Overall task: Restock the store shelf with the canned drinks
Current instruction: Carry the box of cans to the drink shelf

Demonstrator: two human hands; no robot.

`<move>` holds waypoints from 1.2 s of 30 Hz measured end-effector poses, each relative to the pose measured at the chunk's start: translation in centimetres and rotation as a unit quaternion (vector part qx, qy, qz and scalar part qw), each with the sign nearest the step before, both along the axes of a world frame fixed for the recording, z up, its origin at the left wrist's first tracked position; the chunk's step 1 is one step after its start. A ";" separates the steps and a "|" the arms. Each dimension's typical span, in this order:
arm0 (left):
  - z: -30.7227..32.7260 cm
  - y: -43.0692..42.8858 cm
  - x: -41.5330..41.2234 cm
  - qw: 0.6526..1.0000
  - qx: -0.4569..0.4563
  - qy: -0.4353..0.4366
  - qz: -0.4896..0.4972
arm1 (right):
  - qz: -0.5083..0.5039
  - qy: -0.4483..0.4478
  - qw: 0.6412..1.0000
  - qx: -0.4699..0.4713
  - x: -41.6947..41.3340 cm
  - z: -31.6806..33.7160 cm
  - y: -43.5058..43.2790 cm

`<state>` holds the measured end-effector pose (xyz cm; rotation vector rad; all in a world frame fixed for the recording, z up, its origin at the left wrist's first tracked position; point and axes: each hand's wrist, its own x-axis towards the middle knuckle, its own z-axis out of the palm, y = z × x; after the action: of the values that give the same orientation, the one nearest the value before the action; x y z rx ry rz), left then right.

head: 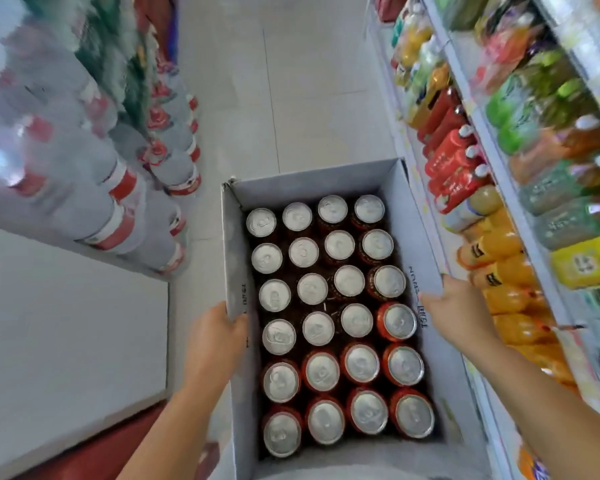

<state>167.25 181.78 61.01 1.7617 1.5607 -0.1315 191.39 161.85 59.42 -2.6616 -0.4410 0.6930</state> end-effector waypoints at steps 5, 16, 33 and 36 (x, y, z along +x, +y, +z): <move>-1.7 10.7 9.5 0.998 0.010 0.014 -0.061 | -0.045 0.000 0.999 0.011 6.6 -0.8 8.2; -4.4 27.0 30.9 0.994 0.000 0.039 -0.103 | -0.093 0.012 0.996 0.002 26.7 -3.3 22.3; -27.6 41.7 59.0 0.991 -0.077 0.055 -0.093 | -0.096 -0.010 0.993 -0.066 53.9 -24.7 37.8; -35.0 42.9 62.0 0.991 -0.082 0.062 -0.090 | -0.120 0.012 0.991 -0.065 56.6 -32.1 38.9</move>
<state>229.25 224.71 26.05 1.7889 1.4312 -0.4527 247.97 200.74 27.31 -2.7625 -0.0680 0.6984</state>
